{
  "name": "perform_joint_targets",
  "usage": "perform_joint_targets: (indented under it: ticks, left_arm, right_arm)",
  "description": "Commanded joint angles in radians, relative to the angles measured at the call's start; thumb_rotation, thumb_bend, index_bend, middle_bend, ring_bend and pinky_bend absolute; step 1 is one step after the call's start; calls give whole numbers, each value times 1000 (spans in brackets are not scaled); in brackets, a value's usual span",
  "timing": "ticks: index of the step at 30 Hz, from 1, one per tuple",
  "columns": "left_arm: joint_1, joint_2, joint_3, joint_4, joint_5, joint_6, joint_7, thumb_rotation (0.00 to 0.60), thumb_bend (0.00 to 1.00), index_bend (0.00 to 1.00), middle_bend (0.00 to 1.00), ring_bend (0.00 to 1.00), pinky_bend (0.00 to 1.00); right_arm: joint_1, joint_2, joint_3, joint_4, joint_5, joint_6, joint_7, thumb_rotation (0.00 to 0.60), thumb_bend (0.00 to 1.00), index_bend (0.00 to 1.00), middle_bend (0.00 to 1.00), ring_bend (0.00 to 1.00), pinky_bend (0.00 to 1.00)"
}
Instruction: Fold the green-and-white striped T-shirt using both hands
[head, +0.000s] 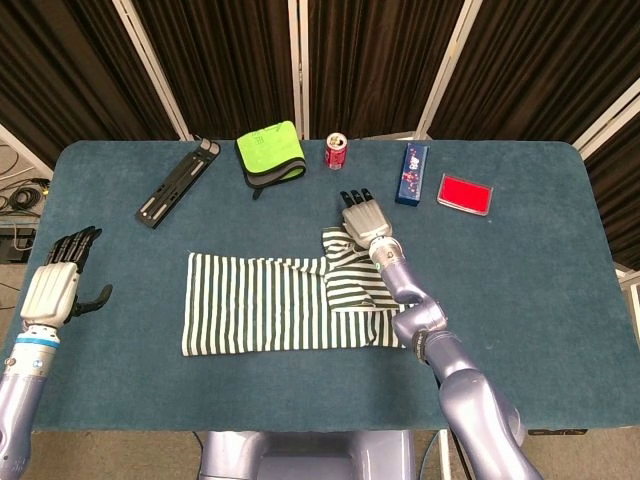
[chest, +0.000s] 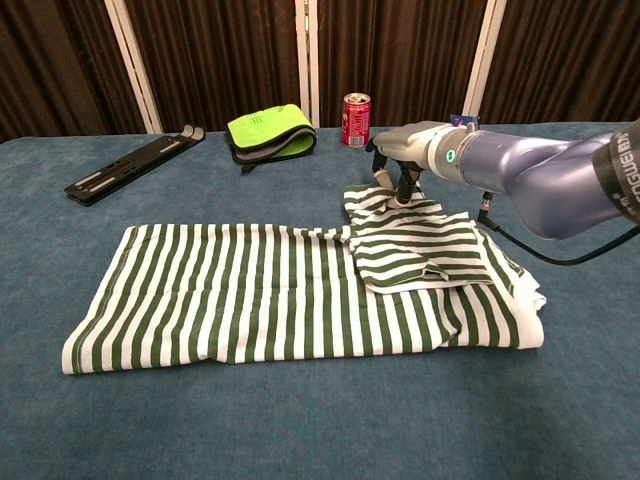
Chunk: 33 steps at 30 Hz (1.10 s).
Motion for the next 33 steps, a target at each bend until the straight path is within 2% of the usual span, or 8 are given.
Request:
perform_joint_targets:
  ticks: [1, 10, 14, 33]
  left_arm:
    - [0, 1, 1, -3, 3, 1, -2, 600, 402, 0, 0, 0, 0]
    - [7, 14, 8, -30, 33, 20, -12, 600, 402, 0, 0, 0, 0]
    - [10, 21, 11, -44, 47, 27, -18, 600, 402, 0, 0, 0, 0]
    - [15, 36, 24, -82, 81, 44, -17, 600, 402, 0, 0, 0, 0]
  right_arm:
    - [-10, 10, -14, -19, -17, 24, 6, 600, 273, 697, 45, 0, 0]
    - [-63, 66, -52, -125, -68, 140, -7, 600, 276, 702, 49, 0, 0]
    - [-95, 113, -67, -211, -87, 202, -28, 600, 277, 703, 51, 0, 0]
    - [-185, 313, -101, -596, -118, 313, -172, 600, 276, 704, 56, 0, 0]
